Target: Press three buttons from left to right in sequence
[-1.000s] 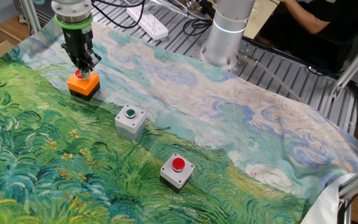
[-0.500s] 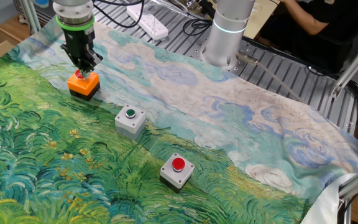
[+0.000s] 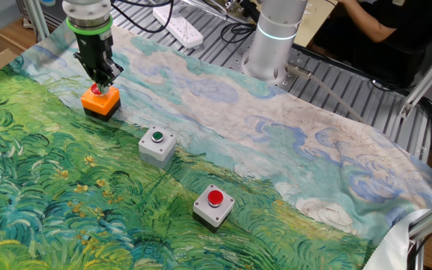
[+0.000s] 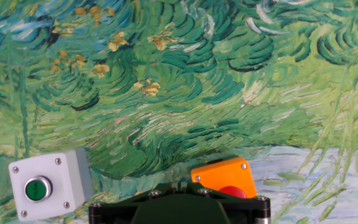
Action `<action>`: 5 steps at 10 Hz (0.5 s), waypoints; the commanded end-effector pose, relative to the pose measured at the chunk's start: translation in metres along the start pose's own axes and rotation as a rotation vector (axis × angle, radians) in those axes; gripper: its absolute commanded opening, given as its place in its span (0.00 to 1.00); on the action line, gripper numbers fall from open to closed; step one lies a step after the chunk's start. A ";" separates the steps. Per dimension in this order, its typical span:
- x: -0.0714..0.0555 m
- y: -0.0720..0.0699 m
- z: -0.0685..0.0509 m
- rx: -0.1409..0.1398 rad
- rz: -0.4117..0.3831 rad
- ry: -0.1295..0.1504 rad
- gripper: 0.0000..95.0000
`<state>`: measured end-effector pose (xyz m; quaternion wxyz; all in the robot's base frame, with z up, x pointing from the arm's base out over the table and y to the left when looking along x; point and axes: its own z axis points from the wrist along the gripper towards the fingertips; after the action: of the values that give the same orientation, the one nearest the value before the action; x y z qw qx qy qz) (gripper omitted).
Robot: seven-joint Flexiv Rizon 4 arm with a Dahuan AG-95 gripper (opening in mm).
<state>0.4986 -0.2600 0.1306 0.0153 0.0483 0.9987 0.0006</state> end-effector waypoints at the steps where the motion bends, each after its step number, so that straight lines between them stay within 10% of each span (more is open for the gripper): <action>1: 0.002 0.000 0.000 0.001 -0.010 0.001 0.00; 5: 0.002 0.000 0.000 0.002 -0.021 0.001 0.00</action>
<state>0.4967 -0.2596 0.1306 0.0149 0.0382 0.9992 -0.0005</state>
